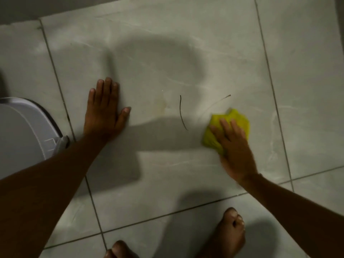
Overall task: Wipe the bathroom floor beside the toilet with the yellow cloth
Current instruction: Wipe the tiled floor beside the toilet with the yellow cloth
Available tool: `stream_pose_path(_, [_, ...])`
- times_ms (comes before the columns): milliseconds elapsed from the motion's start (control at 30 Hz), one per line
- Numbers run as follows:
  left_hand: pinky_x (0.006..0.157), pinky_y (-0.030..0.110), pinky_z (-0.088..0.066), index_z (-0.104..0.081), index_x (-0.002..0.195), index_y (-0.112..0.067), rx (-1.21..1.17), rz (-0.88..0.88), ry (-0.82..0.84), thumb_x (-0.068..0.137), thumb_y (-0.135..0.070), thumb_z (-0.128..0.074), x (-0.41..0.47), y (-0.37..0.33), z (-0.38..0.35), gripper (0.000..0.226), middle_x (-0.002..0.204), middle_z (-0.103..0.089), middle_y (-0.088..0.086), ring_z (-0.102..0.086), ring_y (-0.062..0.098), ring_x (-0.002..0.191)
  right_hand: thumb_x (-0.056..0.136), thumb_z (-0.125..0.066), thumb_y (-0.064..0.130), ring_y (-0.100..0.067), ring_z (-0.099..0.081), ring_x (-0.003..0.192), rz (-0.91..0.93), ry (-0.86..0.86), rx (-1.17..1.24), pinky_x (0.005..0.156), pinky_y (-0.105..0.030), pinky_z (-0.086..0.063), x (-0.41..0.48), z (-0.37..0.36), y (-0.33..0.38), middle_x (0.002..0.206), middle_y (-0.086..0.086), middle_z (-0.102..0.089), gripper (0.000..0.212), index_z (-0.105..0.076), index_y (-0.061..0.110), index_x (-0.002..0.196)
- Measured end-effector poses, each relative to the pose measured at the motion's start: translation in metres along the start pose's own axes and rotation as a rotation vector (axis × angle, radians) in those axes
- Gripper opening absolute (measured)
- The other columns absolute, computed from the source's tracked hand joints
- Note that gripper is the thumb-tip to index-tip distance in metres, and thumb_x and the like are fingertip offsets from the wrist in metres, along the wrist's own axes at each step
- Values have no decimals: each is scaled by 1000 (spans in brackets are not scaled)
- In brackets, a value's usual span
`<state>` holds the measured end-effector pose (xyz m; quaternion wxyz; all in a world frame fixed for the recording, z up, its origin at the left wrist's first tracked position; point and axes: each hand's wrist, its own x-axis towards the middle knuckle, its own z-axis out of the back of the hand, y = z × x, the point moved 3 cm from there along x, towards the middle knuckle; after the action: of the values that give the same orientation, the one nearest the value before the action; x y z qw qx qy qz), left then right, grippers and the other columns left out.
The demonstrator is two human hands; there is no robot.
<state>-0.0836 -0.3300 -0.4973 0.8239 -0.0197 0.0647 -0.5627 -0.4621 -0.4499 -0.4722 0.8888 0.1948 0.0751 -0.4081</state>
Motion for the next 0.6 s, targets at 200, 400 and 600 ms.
stream_pose_path(200, [127,51,-14,-20,157,-1,14,17,-93,101,-49,-37,-5,1,-1,76,165,-18,23,-13,38,155,84,-44,34,-46,-15,147,-583,-175,200,120,-58,-8,94,41,-41,161,-20,-20,69,-31,21,150])
stream_pose_path(400, [126,51,-13,-20,156,0,11,22,-47,100,-52,-32,0,3,0,78,165,-20,24,-16,40,154,78,-51,11,-46,-22,145,-132,-56,78,113,-65,-27,9,23,-45,158,-20,-28,74,-33,22,149])
stream_pose_path(600, [127,49,-12,-19,157,-2,34,20,-59,99,-52,-34,0,6,-5,78,165,-19,22,-15,38,155,86,-56,19,-49,-18,146,-62,-88,-2,117,-66,-15,75,15,9,159,-20,-25,67,-34,18,149])
